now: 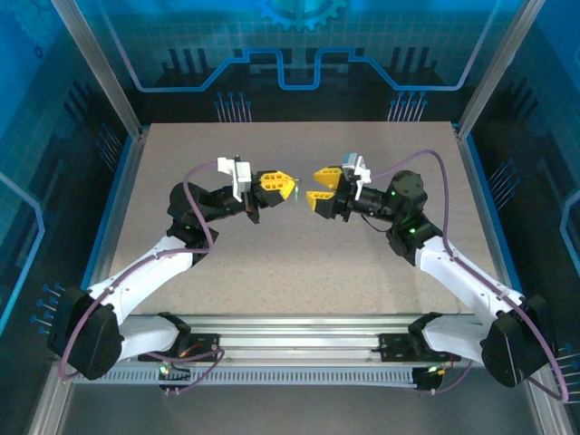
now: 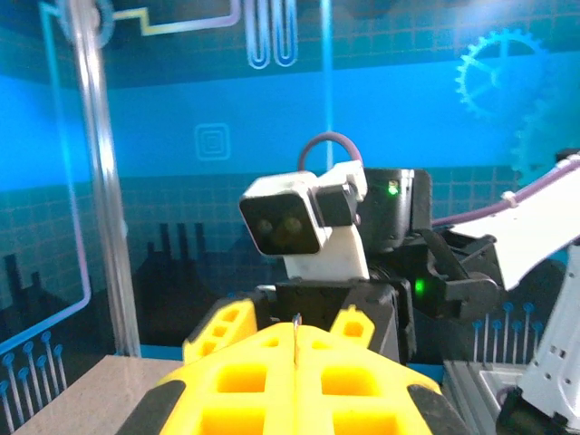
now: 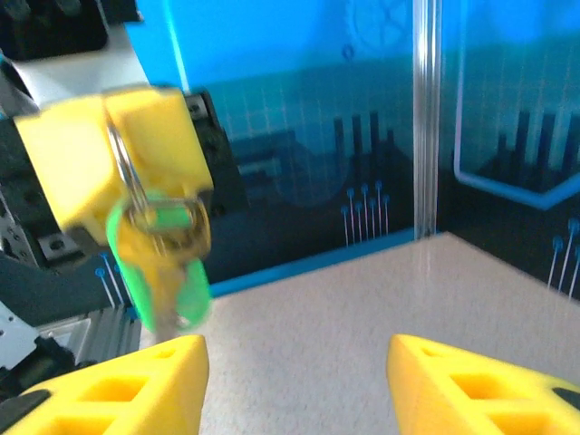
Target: Remove the keys from the keyring
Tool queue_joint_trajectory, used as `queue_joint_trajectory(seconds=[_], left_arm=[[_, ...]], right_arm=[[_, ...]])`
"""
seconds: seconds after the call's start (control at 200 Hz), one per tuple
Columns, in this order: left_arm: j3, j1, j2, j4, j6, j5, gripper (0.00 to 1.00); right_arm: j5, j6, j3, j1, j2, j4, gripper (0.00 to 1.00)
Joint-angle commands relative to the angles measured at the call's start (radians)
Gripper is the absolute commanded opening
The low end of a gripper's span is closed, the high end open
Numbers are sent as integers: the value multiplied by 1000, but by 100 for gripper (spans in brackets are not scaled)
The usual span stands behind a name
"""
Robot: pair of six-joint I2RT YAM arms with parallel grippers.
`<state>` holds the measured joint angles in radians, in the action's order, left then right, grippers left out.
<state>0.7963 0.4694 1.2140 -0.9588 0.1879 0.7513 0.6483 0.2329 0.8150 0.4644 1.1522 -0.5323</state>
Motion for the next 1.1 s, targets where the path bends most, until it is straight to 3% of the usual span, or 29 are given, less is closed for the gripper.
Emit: queue_joint_trajectory(seconds=[0.0, 0.11, 0.205, 0.911, 1.071, 1.096], left_arm=[[45, -8, 61, -126, 32, 114, 0], [16, -11, 108, -322, 104, 85, 0], [2, -11, 117, -386, 94, 86, 0], [-13, -5, 104, -426, 91, 99, 0], [-19, -5, 104, -436, 89, 92, 0], [-20, -5, 104, -436, 88, 89, 0]], right_arm=[[71, 30, -5, 5, 22, -196, 57], [147, 49, 30, 9, 47, -198, 58], [152, 37, 17, 17, 41, -207, 60], [155, 126, 27, 73, 75, -287, 58], [147, 137, 42, 84, 82, -275, 51], [145, 137, 46, 84, 83, -270, 47]])
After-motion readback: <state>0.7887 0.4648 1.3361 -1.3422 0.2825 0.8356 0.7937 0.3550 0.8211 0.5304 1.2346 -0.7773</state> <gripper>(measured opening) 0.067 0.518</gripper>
